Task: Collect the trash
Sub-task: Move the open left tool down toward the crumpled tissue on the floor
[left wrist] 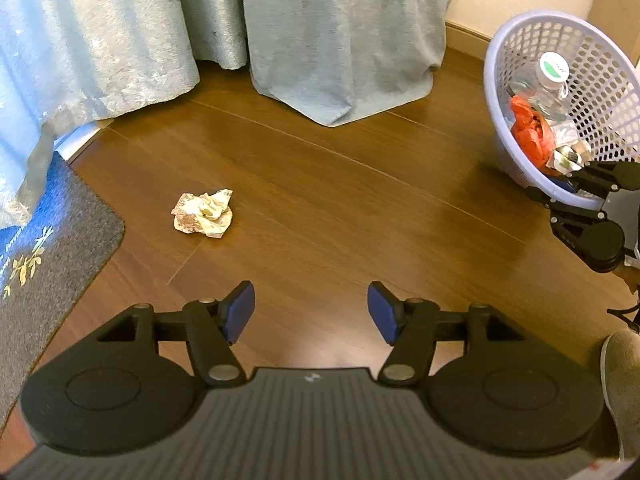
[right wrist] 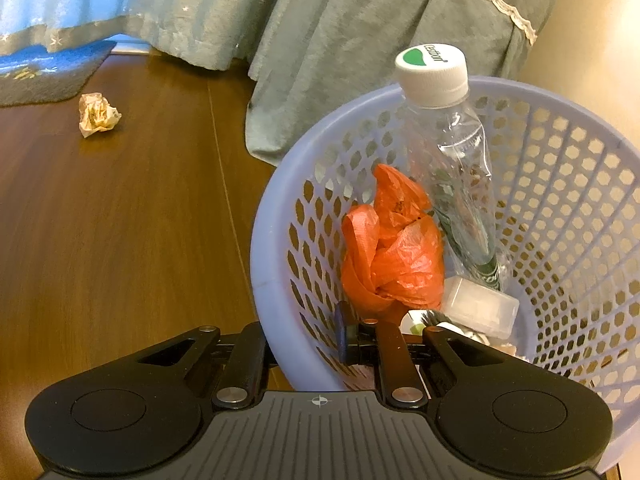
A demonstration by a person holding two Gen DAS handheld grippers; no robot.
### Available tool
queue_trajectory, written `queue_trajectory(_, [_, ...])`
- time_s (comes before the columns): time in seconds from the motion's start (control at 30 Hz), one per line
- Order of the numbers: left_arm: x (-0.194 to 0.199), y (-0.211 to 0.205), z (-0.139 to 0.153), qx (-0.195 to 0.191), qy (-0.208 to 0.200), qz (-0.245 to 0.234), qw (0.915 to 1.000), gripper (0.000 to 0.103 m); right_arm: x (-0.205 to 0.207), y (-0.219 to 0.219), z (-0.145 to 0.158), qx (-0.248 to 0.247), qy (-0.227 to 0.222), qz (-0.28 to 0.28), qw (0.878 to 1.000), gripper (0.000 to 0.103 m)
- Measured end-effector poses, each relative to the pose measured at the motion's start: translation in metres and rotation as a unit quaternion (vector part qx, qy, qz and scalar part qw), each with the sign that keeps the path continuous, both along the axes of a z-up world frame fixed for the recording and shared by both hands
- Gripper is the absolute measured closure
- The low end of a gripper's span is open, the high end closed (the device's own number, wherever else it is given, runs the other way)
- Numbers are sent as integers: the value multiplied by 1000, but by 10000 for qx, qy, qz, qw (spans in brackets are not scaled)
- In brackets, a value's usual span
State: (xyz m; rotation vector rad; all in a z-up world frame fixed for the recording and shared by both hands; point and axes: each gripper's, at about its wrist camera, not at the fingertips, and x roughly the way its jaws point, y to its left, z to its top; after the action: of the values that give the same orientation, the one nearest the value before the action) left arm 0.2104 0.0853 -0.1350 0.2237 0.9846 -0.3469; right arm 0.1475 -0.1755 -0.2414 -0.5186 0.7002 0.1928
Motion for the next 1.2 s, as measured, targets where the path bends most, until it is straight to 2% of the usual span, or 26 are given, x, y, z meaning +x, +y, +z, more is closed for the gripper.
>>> queue_trajectory(0.53, [19, 19, -16, 8, -110, 288, 9995, 33, 17, 23, 7, -36, -154, 382, 9991, 97])
queue_trajectory(0.97, [33, 20, -27, -46, -219, 385, 9990, 29, 43, 33, 14, -118, 129, 704, 9974, 98])
queue_trajectory(1.2, [43, 27, -31, -159, -336, 550, 9978, 27, 46, 41, 12, -157, 97, 971, 9951, 98])
